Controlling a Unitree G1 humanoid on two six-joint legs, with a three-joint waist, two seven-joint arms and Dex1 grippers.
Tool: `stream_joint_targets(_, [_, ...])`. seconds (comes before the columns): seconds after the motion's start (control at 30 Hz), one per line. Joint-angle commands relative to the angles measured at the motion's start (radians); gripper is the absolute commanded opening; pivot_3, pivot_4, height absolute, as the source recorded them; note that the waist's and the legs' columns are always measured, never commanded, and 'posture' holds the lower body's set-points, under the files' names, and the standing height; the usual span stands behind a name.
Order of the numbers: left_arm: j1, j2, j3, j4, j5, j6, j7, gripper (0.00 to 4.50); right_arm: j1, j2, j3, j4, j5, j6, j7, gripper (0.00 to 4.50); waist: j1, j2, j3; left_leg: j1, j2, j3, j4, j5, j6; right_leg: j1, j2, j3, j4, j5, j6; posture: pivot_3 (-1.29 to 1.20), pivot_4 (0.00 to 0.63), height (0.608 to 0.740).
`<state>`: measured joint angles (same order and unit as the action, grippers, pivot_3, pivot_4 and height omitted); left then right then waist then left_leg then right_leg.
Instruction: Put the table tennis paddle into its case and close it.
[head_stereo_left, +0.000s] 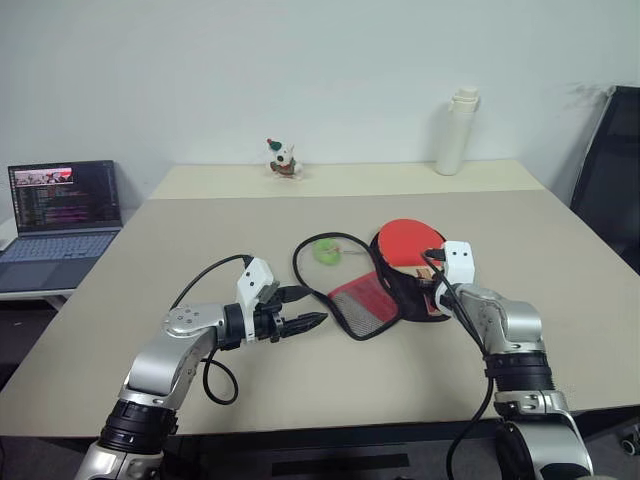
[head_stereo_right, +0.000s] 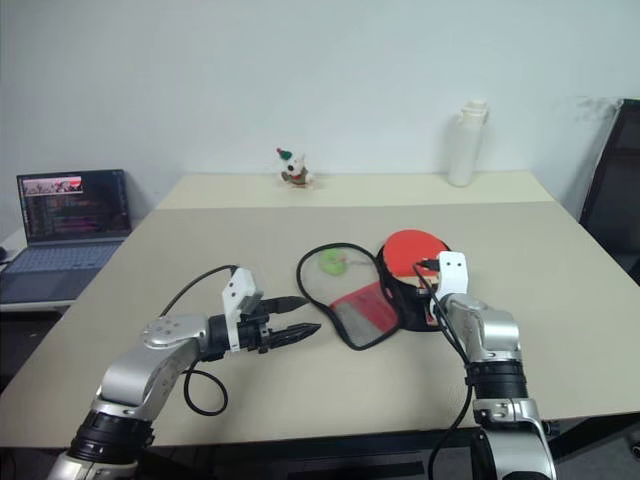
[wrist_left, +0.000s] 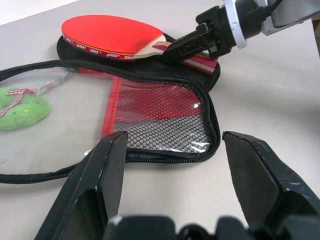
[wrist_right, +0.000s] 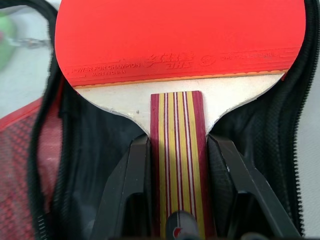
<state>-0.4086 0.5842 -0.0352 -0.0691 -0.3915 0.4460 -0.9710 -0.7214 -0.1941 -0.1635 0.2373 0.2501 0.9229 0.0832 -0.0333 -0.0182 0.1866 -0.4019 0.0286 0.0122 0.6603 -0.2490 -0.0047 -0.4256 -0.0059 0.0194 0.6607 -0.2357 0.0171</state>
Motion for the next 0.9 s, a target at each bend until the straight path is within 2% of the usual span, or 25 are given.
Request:
stream_joint_targets(0.03, [-0.012, 0.000, 0.007, -0.027, -0.003, -0.015, 0.003, 3.27, -0.042, -0.005, 0.007, -0.027, -0.006, -0.036, 0.009, 1.14, 0.000, 0.000, 0.000, 0.000, 0.000, 0.000, 0.000, 0.000, 0.000, 0.000, 0.000, 0.000, 0.000, 0.000, 0.000, 0.00, 0.150, 0.740])
stream_joint_targets(0.23, [-0.011, -0.005, 0.008, -0.023, -0.001, -0.018, 0.008, 3.27, -0.042, 0.011, -0.006, -0.018, -0.009, -0.036, -0.018, 1.14, 0.001, 0.000, 0.000, 0.000, 0.000, 0.000, 0.000, 0.000, 0.000, 0.000, 0.000, 0.000, 0.000, 0.000, 0.000, 0.00, 0.150, 0.740])
stream_joint_targets(0.3, [-0.010, -0.005, 0.009, -0.021, 0.000, -0.019, 0.010, 3.27, -0.042, 0.016, -0.010, -0.015, -0.011, -0.030, -0.031, 1.86, 0.001, 0.000, 0.000, 0.000, 0.000, 0.000, 0.000, 0.000, 0.000, 0.000, 0.000, 0.000, 0.000, 0.000, 0.000, 0.00, 0.150, 0.740])
stream_joint_targets(0.33, [-0.009, -0.005, 0.010, -0.020, 0.001, -0.019, 0.011, 3.27, -0.041, 0.018, -0.009, -0.017, -0.011, -0.029, -0.034, 2.04, 0.001, 0.000, 0.000, 0.000, 0.000, 0.000, 0.000, 0.000, 0.000, 0.000, 0.000, 0.000, 0.000, 0.000, 0.000, 0.00, 0.150, 0.740])
stream_joint_targets(0.57, [0.004, 0.000, 0.019, -0.013, 0.004, -0.025, 0.016, 3.27, -0.012, 0.012, 0.010, -0.079, -0.012, -0.007, -0.041, 4.46, 0.001, 0.000, 0.000, 0.000, 0.000, 0.000, 0.000, 0.000, 0.000, 0.000, 0.000, 0.000, 0.000, 0.000, 0.000, 0.00, 0.150, 0.740])
stream_joint_targets(0.73, [0.028, 0.013, 0.040, 0.028, 0.031, -0.045, 0.048, 3.27, 0.032, -0.024, 0.041, -0.305, 0.093, 0.084, 0.104, 4.46, 0.001, 0.000, 0.000, 0.000, 0.000, -0.001, 0.000, 0.000, 0.000, 0.000, 0.000, 0.000, 0.000, 0.000, 0.000, 0.00, 0.150, 0.740])
stream_joint_targets(0.9, [0.019, 0.034, 0.043, 0.124, 0.089, -0.080, 0.085, 3.27, 0.084, -0.160, 0.021, -0.546, 0.249, 0.194, 0.286, 4.46, 0.003, 0.000, 0.000, 0.000, 0.000, -0.002, 0.000, 0.000, 0.000, 0.000, 0.000, -0.002, 0.000, 0.000, 0.000, 0.00, 0.150, 0.740])
